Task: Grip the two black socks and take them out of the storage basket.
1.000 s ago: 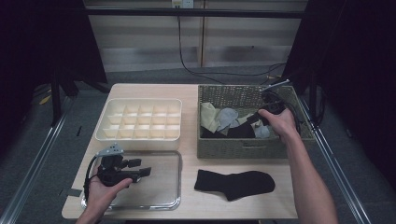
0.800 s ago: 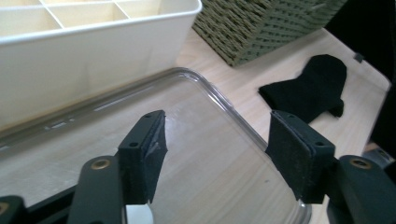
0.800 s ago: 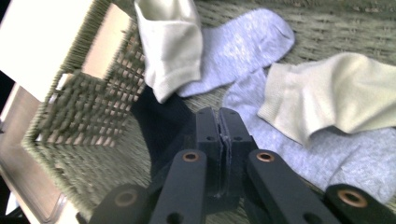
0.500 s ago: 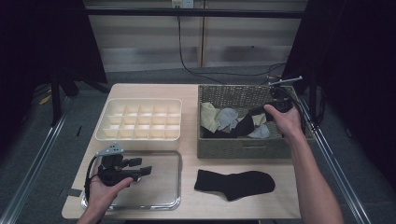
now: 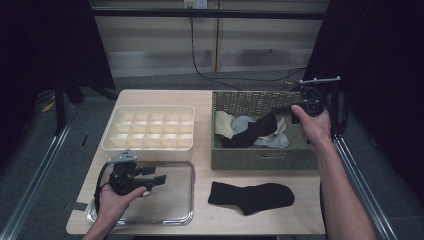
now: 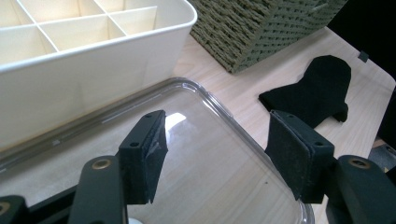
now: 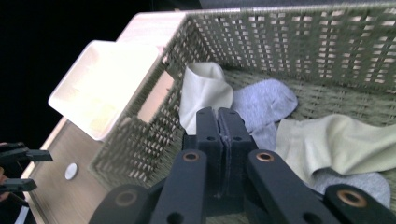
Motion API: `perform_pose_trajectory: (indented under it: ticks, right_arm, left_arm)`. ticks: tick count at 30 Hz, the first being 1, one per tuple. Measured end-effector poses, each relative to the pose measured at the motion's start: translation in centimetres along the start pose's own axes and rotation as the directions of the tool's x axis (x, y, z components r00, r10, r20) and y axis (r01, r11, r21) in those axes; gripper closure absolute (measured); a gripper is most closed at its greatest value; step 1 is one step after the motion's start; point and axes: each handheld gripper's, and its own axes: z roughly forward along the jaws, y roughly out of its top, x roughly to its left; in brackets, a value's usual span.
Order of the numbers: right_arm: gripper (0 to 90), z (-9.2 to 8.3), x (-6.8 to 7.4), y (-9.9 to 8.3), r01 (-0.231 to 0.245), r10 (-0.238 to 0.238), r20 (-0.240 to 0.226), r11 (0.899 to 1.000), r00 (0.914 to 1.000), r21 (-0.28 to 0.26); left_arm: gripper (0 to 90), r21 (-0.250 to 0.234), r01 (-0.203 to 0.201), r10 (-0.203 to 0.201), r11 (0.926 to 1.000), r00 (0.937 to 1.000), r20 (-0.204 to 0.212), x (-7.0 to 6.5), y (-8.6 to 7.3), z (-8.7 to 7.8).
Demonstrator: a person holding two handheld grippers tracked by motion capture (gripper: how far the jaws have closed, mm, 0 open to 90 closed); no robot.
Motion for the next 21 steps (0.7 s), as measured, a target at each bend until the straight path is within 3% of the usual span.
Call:
perform_pose_trajectory:
  ticks: [8,11,13,21]
  right_arm:
    - [88.8,-1.7,0.8,1.0,0.009,-0.01,-0.015,0.999,0.9998,-0.046]
    - [88.7,-2.2,1.1,1.4,0.019,-0.02,-0.011,0.998,0.9997,-0.053]
    - [88.8,-2.5,1.2,1.7,0.019,-0.02,-0.012,0.998,0.9997,-0.06]
    - [88.8,-3.5,2.0,2.7,0.025,-0.027,-0.022,0.995,0.9994,-0.095]
  left_arm:
    - [37.7,-0.017,-0.012,0.012,0.9998,0.9999,0.003,0.0,1.0,0.5]
    - [37.7,-0.004,-0.057,0.057,0.9984,0.9978,-0.033,-0.2,1.4,0.6]
    - [37.7,-0.005,-0.048,0.048,0.9988,0.9988,-0.012,-0.1,1.6,0.8]
    - [37.3,-0.024,-0.036,0.036,0.9991,0.9994,0.004,0.0,1.4,0.8]
